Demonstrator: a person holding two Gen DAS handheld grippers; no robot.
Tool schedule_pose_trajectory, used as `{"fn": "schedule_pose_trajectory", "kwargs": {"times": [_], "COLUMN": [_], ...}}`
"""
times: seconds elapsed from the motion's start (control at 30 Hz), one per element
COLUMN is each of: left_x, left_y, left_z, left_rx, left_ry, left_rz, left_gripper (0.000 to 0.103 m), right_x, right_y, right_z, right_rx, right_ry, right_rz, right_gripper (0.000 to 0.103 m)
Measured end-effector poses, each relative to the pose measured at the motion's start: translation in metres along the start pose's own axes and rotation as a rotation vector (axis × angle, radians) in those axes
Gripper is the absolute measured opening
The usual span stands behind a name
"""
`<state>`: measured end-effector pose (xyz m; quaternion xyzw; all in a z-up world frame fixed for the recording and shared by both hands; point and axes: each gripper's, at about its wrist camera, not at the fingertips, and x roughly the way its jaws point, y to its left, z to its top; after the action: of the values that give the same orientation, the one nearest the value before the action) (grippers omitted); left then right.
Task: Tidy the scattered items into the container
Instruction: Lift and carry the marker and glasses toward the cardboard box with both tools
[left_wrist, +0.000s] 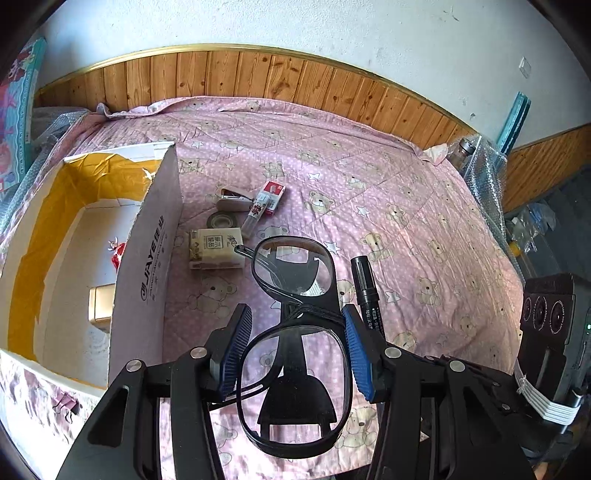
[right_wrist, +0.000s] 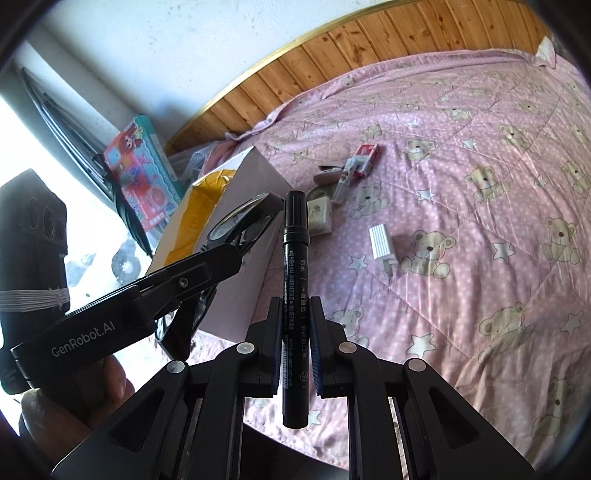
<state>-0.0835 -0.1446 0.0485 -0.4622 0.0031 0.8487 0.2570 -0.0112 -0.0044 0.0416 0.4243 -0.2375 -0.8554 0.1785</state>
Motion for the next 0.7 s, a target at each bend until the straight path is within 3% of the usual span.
{"fn": "schedule_pose_trajectory", "kwargs": {"times": [0.7], "left_x": [-0.078], "left_y": [0.035], "left_z": [-0.032], "left_rx": [-0.062], "left_ry": [-0.123], "left_rz": [0.001], "left_gripper": [0.051], "right_x": [-0.016], "right_y": [0.072], "right_z": [-0.031], "right_rx": [-0.114], "right_ry": [-0.012], "right_rz": [0.036], "right_gripper": [0.014]}}
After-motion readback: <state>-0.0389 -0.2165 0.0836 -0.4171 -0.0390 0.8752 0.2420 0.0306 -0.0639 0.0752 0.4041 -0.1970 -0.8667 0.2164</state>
